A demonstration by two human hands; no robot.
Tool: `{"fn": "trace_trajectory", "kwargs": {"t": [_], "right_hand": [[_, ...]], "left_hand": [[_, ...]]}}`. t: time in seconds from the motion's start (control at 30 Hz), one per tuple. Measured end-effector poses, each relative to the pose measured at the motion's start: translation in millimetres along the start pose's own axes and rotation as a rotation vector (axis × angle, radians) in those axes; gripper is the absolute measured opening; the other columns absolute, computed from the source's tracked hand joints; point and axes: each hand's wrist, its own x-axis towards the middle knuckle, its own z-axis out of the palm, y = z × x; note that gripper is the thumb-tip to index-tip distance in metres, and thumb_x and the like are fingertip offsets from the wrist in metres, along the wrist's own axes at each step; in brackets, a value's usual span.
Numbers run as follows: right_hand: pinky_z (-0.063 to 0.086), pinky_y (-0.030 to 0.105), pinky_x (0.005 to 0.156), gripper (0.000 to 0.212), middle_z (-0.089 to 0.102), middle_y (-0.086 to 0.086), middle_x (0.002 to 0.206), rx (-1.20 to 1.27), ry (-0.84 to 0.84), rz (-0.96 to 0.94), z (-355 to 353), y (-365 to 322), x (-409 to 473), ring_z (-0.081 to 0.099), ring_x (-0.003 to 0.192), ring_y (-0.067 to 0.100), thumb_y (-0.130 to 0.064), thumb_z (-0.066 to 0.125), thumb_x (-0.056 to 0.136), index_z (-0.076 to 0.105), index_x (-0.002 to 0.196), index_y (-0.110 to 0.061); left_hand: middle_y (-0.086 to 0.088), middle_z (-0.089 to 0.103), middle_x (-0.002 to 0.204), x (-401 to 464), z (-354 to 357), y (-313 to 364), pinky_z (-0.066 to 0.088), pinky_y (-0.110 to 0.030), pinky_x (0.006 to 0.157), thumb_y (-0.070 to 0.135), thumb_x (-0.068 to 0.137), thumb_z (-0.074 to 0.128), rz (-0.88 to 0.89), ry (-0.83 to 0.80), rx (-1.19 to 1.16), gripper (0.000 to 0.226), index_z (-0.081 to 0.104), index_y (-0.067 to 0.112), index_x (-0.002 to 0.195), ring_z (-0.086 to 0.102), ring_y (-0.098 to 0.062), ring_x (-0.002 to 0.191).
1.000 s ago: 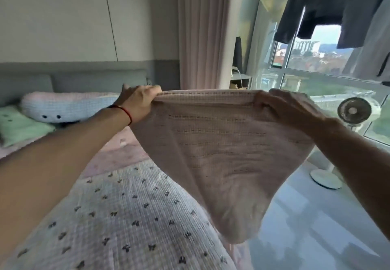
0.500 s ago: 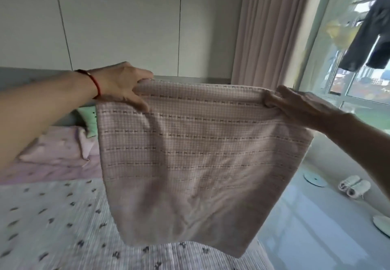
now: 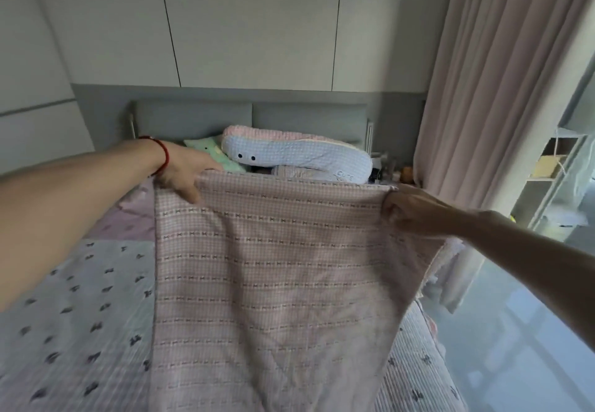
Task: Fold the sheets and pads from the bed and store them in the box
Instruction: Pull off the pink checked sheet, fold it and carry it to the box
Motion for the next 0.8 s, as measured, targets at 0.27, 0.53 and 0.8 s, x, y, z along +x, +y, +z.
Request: {"fn": "trace_trajectory", "kwargs": {"t": [0.27, 0.53, 0.8], "right_hand": [[0.051, 0.048, 0.081, 0.042, 0.052, 0.018, 0.106, -0.04, 0.314, 0.023, -4.6, 40.6, 75.8, 0.057, 0.097, 0.041, -0.003, 0.063, 0.092, 0.039, 0.124, -0.015], [0.051, 0.051, 0.081, 0.05, 0.058, 0.032, 0.11, 0.017, 0.684, 0.16, -57.7, 48.0, 82.8, 0.059, 0.098, 0.048, -0.003, 0.069, 0.092, 0.037, 0.129, -0.012], [0.052, 0.047, 0.054, 0.018, 0.051, 0.021, 0.103, -0.205, 0.671, 0.033, 18.9, -26.8, -32.0, 0.053, 0.091, 0.039, -0.011, 0.061, 0.099, 0.055, 0.11, 0.003]], "left_hand": [[-0.02, 0.065, 0.093, 59.3, 23.8, -19.9, 0.051, -0.048, 0.084, 0.009, 0.076, 0.072, -0.352, 0.733, 0.04, 0.033, 0.051, 0.03, 0.09, 0.062, -0.041, 0.095], [-0.016, 0.068, 0.092, 19.4, 11.1, -1.2, 0.044, -0.054, 0.081, -0.012, 0.079, 0.065, -0.375, 1.135, 0.239, 0.042, 0.047, 0.021, 0.098, 0.052, -0.04, 0.095], [-0.013, 0.07, 0.092, -48.4, 141.5, 16.4, 0.035, -0.04, 0.064, -0.029, 0.064, 0.051, -0.161, 1.12, 0.248, 0.061, 0.061, 0.012, 0.109, 0.049, -0.034, 0.087]]}}
